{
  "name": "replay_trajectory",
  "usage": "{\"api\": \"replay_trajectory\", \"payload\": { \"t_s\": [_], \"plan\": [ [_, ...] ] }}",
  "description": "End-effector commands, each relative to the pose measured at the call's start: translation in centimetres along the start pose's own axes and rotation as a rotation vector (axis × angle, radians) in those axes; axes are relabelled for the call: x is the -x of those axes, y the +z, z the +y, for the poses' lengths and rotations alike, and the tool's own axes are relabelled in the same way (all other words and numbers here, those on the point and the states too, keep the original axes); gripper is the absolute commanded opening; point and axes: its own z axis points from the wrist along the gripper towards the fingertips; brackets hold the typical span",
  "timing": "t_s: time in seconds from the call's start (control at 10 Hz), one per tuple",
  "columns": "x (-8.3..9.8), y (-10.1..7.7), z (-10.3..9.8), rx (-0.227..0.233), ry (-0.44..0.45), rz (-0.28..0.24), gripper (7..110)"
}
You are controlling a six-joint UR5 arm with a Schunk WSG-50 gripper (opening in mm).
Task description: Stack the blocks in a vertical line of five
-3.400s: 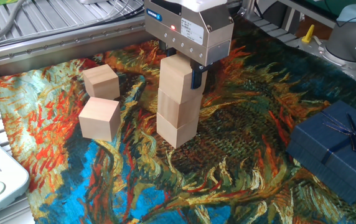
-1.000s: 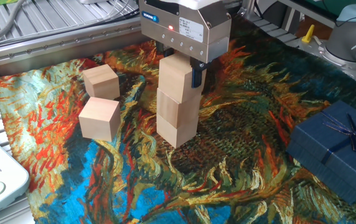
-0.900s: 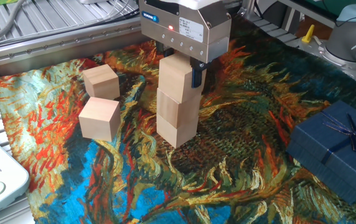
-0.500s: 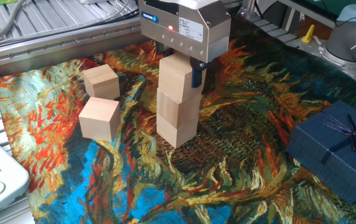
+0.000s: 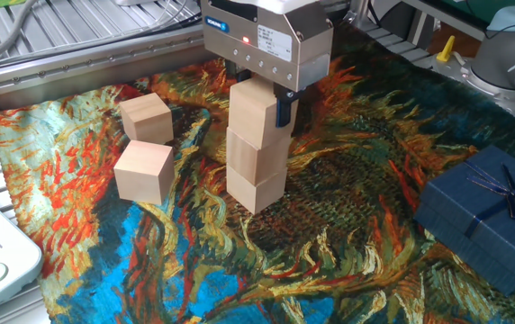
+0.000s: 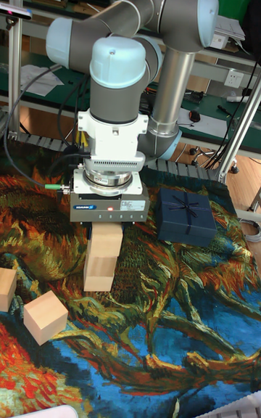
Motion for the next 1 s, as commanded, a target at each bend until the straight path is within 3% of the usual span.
{"api": "replay_trajectory", "payload": {
  "t_s": [0.0,0.9],
  "plan": [
    [0.6,-0.2,-0.3,-0.019,0.023,-0.019,88],
    [0.1,0.1,1.0,0.027,0.021,0.005,88]
  ]
}}
